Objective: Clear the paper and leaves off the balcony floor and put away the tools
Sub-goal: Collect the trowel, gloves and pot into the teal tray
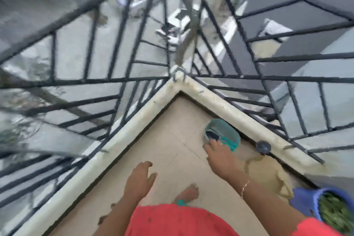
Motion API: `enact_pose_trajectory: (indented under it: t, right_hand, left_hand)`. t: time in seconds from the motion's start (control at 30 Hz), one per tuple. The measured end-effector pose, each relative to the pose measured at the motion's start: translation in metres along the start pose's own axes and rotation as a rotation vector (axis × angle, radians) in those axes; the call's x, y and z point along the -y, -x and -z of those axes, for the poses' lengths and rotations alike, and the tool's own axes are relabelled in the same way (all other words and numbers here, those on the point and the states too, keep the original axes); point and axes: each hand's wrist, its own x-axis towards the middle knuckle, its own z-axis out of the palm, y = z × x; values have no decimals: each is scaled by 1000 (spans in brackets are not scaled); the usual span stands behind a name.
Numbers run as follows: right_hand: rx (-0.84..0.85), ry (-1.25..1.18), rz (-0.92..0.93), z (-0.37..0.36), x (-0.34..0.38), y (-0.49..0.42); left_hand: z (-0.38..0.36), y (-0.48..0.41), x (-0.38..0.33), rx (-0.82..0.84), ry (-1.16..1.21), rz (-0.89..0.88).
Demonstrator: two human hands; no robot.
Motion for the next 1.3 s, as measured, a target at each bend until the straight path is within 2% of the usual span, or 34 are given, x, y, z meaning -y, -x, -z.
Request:
enact_pose_trajectory:
  t: [0.1,0.2,0.3,0.4,0.6,0.73,0.83,0.93,1.07,1.13,1.23,1.3]
  right_hand:
    - [20,18,205,6,62,7]
    - [-73,110,405,7,121,20]
    - [-79,189,616,6,192,41]
    - [-149,200,759,1,266,75]
    - [-28,258,1077,-22,403,180]
    - [-24,330,1343,-45,484,234]
    - [36,463,1543,-62,541,272]
    - [-65,611,1736,-86,595,299]
    - [77,725,1926,-103,651,360]
    - [76,741,2047,-115,675,384]
    - [143,832,2144,-136,718,409]
    - [127,902,2203,-141,754,419]
  left_hand:
    - [3,58,49,-75,64,133]
    - [1,120,97,-115,115,266]
    - [-5,191,141,-210,201,419]
    - [-26,266,182,-286,250,513]
    - [-100,422,236,-468,384,813]
    - [-151,504,254,-562,562,1036]
    - [-182,549,257,-642,722,1215]
    - [-208,584,256,-735,856,1360]
    - [-240,622,257,-805,983,1522]
    - [-254,637,262,-821,1049,1589]
    - [-266,658,281,-843,1136,1684]
    - [-268,671,299,-867,1190,1731]
